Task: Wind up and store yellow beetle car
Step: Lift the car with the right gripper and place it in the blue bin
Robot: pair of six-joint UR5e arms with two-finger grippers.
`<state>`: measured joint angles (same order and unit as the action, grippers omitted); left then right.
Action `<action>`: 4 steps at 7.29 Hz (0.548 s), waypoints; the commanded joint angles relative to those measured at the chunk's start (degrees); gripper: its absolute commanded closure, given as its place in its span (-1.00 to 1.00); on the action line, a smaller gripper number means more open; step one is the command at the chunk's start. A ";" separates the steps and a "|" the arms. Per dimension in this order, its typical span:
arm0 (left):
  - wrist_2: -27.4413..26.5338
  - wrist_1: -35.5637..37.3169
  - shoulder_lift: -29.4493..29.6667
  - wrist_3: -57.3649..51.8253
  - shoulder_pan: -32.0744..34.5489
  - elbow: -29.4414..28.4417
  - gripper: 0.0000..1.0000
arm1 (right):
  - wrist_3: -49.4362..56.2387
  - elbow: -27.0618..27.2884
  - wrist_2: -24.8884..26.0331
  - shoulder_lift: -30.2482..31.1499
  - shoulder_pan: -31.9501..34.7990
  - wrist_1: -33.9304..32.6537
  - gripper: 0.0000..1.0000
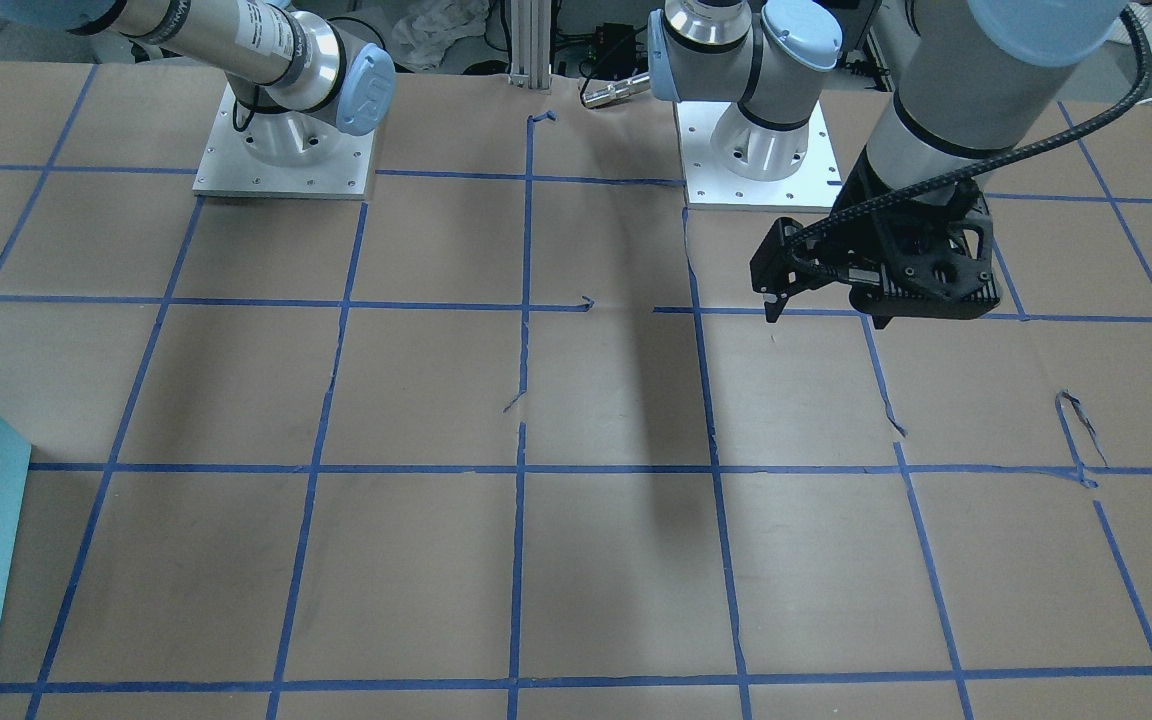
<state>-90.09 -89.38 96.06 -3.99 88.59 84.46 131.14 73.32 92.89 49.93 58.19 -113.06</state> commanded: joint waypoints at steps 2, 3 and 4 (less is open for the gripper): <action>0.00 0.00 0.00 -0.05 0.00 0.00 -1.00 | -10.92 0.16 -0.08 7.69 0.43 9.88 -0.95; 0.09 0.00 0.00 -0.05 0.00 0.00 -1.00 | -25.44 0.94 -3.04 13.12 1.31 18.67 -1.00; 0.18 0.00 0.00 -0.05 0.00 0.00 -1.00 | -37.68 3.48 -4.81 18.92 5.84 21.37 -1.00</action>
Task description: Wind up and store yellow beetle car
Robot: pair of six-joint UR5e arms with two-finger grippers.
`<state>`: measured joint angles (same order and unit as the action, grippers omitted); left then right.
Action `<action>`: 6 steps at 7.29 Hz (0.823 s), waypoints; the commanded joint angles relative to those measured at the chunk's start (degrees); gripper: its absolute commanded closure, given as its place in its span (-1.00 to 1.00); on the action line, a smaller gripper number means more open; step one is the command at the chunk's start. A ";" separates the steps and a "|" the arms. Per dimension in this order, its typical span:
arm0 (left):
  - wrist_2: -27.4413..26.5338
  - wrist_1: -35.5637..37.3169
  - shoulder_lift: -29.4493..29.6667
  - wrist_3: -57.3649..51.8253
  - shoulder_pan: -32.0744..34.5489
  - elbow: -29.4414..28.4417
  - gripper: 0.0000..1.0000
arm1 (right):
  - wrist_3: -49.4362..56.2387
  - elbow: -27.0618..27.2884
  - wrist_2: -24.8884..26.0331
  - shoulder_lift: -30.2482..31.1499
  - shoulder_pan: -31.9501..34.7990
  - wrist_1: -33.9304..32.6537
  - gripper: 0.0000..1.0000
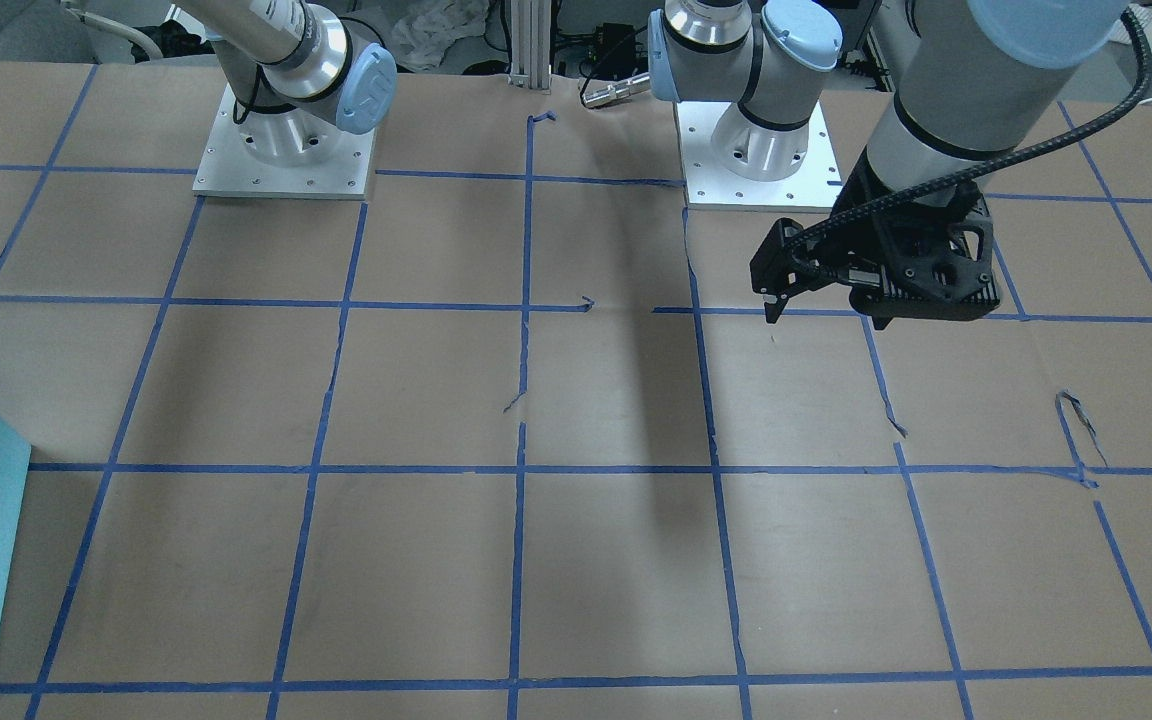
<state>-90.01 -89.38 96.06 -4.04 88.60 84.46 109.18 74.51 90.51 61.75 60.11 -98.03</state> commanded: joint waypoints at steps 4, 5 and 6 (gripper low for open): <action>0.18 0.00 0.09 -0.27 0.00 0.00 -1.00 | -74.73 7.85 -5.07 21.63 22.56 8.29 -0.98; 0.10 0.00 0.00 -0.35 0.00 -0.09 -1.00 | -92.04 7.59 -4.21 22.96 28.08 8.38 -0.99; 0.18 0.00 0.00 -0.36 0.00 -0.17 -1.00 | -106.31 7.76 -4.11 24.11 32.83 7.86 -0.99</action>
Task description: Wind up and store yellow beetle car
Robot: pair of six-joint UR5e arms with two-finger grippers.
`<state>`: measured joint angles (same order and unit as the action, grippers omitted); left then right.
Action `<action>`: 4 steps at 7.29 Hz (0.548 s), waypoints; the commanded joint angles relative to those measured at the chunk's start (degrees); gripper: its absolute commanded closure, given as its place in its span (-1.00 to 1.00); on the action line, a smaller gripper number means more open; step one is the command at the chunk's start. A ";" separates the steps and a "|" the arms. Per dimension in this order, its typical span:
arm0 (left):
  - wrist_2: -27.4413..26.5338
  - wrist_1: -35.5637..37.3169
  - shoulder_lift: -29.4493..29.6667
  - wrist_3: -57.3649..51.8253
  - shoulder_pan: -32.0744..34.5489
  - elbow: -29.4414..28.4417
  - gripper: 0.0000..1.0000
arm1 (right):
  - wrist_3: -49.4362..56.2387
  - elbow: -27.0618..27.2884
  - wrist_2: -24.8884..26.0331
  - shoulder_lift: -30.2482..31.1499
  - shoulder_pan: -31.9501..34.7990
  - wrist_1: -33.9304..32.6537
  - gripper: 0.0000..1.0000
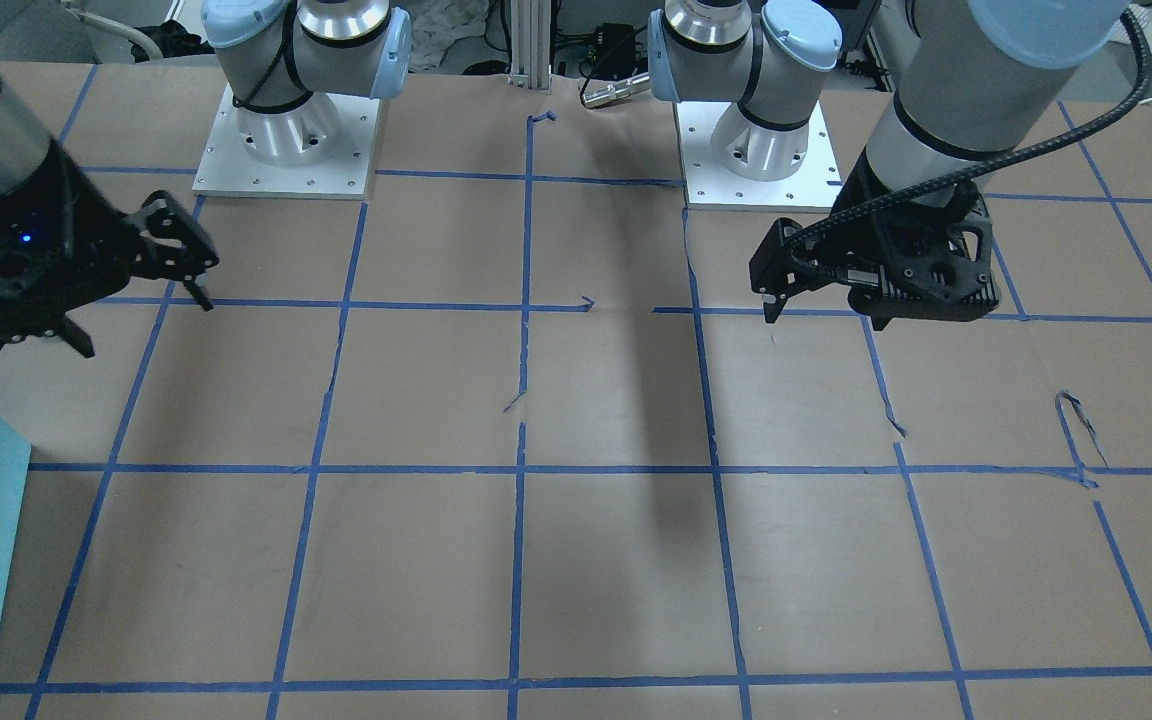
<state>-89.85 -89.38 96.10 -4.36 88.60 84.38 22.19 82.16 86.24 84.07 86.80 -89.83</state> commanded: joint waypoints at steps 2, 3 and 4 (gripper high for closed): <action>0.12 0.00 -0.99 -0.03 0.09 -0.26 -1.00 | -30.35 0.71 1.81 2.85 8.74 -0.87 -0.99; -0.15 0.00 -1.96 0.05 -0.70 -0.18 -1.00 | -30.45 1.15 3.14 2.68 8.31 -0.96 -0.98; -0.24 -0.09 -2.32 0.14 -0.70 0.00 -1.00 | -30.63 1.50 3.41 2.51 7.61 -4.35 -0.99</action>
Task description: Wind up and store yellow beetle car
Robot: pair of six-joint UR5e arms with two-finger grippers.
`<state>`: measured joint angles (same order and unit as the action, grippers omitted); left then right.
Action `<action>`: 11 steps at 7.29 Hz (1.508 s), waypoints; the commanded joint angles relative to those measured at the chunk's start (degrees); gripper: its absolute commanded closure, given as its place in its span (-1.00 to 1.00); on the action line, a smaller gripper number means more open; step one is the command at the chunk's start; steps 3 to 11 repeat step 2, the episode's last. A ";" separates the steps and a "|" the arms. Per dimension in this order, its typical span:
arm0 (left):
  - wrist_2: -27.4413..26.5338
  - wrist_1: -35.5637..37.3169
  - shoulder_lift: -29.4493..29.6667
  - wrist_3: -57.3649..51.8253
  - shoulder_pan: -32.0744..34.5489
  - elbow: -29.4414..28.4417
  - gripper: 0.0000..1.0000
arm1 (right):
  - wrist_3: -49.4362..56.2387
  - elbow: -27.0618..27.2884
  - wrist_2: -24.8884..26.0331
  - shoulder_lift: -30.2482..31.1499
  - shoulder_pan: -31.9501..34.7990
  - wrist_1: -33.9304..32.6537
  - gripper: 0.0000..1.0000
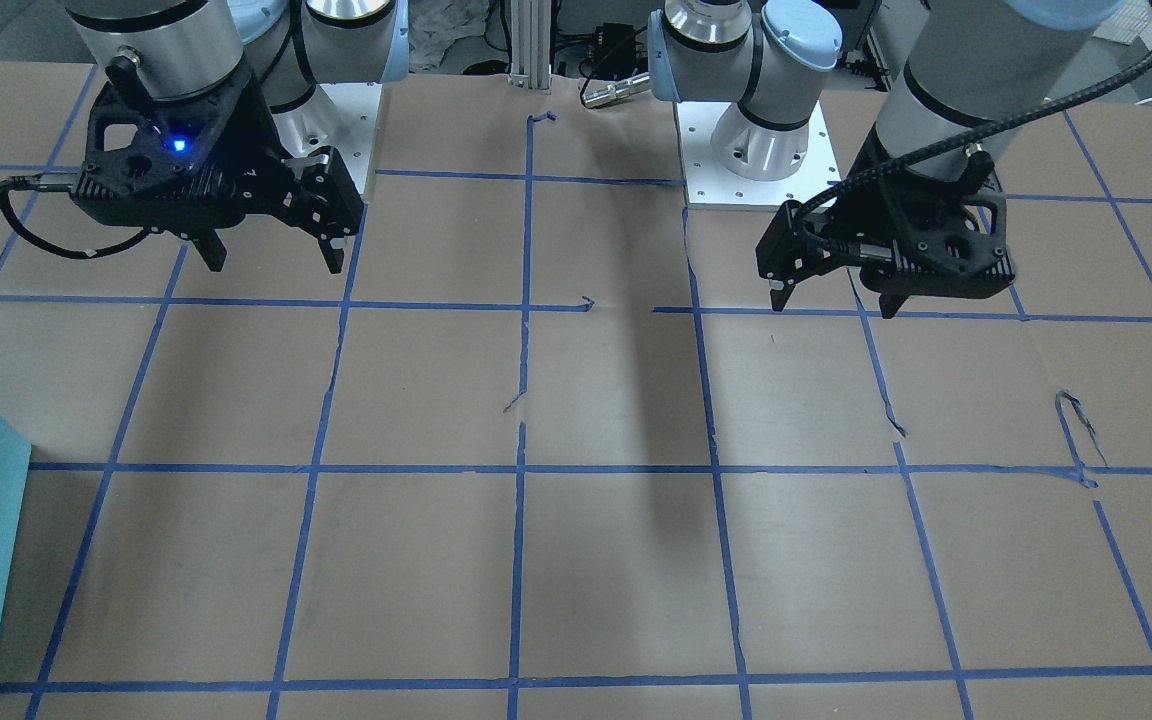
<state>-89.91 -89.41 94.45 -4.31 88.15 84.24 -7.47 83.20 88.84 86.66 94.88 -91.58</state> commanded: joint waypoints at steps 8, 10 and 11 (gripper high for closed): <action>-0.17 -0.07 -0.67 0.09 -0.26 0.22 -1.00 | -0.88 1.52 0.90 0.18 -0.83 -3.07 -1.00; -0.17 -0.07 -0.67 0.09 -0.26 0.22 -1.00 | -0.88 1.52 0.90 0.18 -0.83 -3.07 -1.00; -0.17 -0.07 -0.67 0.09 -0.26 0.22 -1.00 | -0.88 1.52 0.90 0.18 -0.83 -3.07 -1.00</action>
